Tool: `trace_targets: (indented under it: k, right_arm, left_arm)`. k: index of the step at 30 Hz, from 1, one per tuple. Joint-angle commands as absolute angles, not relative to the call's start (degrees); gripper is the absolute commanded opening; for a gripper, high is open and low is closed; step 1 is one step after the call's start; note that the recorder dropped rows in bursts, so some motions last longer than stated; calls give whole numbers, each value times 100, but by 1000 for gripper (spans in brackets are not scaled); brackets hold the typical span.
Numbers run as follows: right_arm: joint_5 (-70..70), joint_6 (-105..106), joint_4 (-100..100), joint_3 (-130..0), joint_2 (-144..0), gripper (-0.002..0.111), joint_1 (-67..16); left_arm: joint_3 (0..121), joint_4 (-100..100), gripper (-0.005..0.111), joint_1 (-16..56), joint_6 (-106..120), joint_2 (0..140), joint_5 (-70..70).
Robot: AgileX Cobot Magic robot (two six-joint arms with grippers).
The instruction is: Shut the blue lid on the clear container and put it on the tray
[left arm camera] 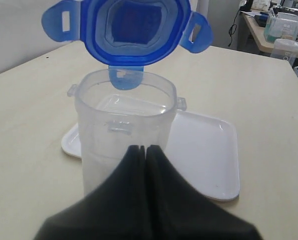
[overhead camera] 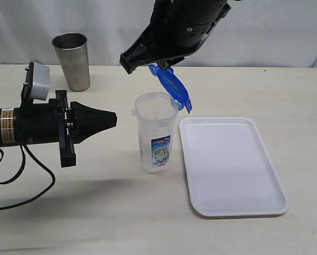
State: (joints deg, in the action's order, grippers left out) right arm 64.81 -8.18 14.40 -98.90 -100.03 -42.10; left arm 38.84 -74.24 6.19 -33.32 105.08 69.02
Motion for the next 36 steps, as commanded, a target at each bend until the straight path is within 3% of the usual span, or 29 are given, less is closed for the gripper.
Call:
trace_targets:
  k: [1, 36]
  right_arm:
    - [6430, -835, 1243, -9921, -10016, 4, -4219]
    - [6305, -816, 634, -9921, -10296, 4, -4219]
  left_arm:
    - [3854, -7318, 0, 670, -3344, 10535, 6972]
    - [3854, -7240, 0, 670, -3385, 10535, 6935]
